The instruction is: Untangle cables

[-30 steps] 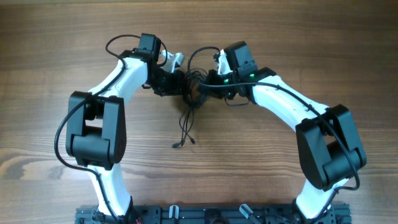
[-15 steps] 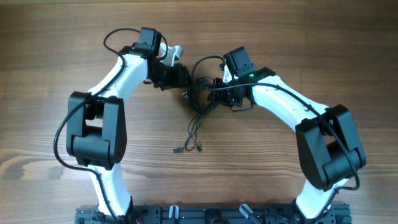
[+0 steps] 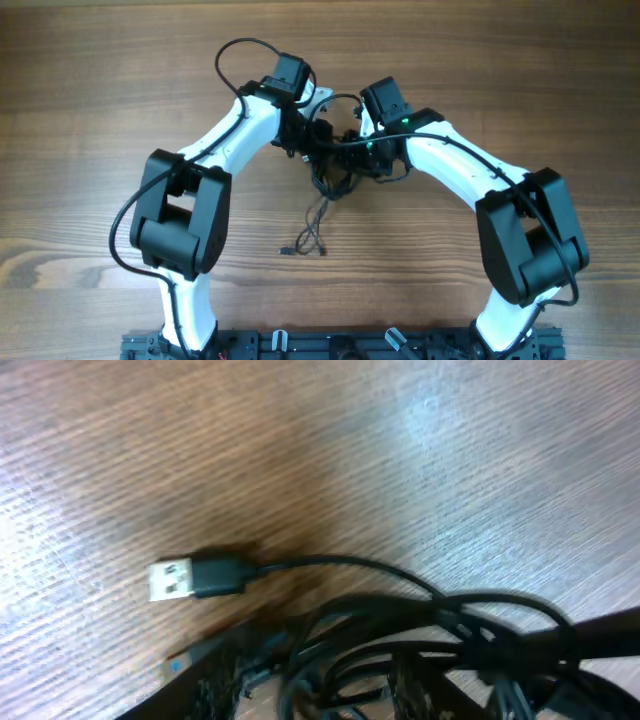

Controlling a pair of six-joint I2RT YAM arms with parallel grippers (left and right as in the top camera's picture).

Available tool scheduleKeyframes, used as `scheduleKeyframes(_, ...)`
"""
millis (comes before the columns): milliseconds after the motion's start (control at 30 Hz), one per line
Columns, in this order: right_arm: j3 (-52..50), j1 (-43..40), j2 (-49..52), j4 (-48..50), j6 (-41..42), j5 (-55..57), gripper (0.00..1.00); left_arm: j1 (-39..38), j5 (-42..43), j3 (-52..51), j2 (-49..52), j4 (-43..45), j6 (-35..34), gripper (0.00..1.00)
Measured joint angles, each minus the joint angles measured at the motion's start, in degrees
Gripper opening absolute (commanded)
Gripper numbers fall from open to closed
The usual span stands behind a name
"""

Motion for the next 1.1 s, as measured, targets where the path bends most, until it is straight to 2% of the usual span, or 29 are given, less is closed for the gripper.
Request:
scheduleKeyframes(67, 0.0, -1.2, 0.0, -2.6, -1.2, 0.2, 0.57, -0.4, -1.6, 0.0, 0.0, -0.8, 0.4, 0.53)
scheduleKeyframes(133, 0.0, -3.3, 0.0, -4.7, -3.5, 0.0, 0.74, -0.2, -2.5, 0.0, 0.0, -1.8, 0.6, 0.62)
scheduleKeyframes(200, 0.0, -5.0, 0.0, -4.8, -8.3, -3.0, 0.81, 0.2, -2.7, 0.0, 0.0, -2.1, 0.5, 0.71)
scheduleKeyframes(233, 0.0, -5.9, 0.0, -4.8, -10.3, -5.0, 0.88, 0.5, -2.7, 0.0, 0.0, -2.4, 0.0, 0.72)
scheduleKeyframes(267, 0.0, -6.7, 0.0, -4.8, -12.2, -7.1, 0.98, 0.9, -2.4, 0.3, 0.0, -2.9, -0.5, 0.71)
scheduleKeyframes(367, 0.0, -8.9, 0.0, -4.8, -14.6, -10.2, 1.0, 1.4, -1.2, 0.9, -1.6, -3.4, -0.7, 0.66)
scheduleKeyframes(500, 0.0, -14.5, 0.0, -4.8, -12.2, -9.4, 1.0, -0.8, 0.7, 2.0, -5.4, -3.3, -1.4, 0.64)
scheduleKeyframes(667, 0.0, -21.6, 0.0, -5.2, -10.7, -6.0, 1.0, -6.9, 1.2, 2.3, -5.2, -1.7, -6.8, 0.43)
scheduleKeyframes(700, 0.0, -22.7, 0.0, -5.5, -10.6, -5.1, 1.0, -8.2, 1.2, 2.3, -4.9, -0.9, -8.1, 0.42)
scheduleKeyframes(833, 0.0, -25.7, 0.0, -6.9, -10.6, -1.8, 1.0, -13.1, -1.8, 2.3, -1.6, 2.1, -15.6, 0.45)
scheduleKeyframes(967, 0.0, -26.2, 0.0, -7.7, -10.6, -0.9, 1.0, -16.0, -8.9, 2.3, 1.2, 3.1, -22.4, 0.49)
scheduleKeyframes(1000, 0.0, -26.2, 0.0, -7.8, -10.6, -0.9, 1.0, -16.5, -11.3, 2.3, 1.8, 3.2, -24.0, 0.54)
scheduleKeyframes(1067, 0.0, -26.2, 0.0, -7.8, -10.6, -0.9, 1.0, -17.2, -15.9, 2.3, 3.1, 3.8, -26.9, 0.55)
scheduleKeyframes(1100, 0.0, -26.2, 0.0, -7.8, -10.6, -0.9, 1.0, -17.5, -17.4, 2.3, 3.3, 4.3, -27.9, 0.61)
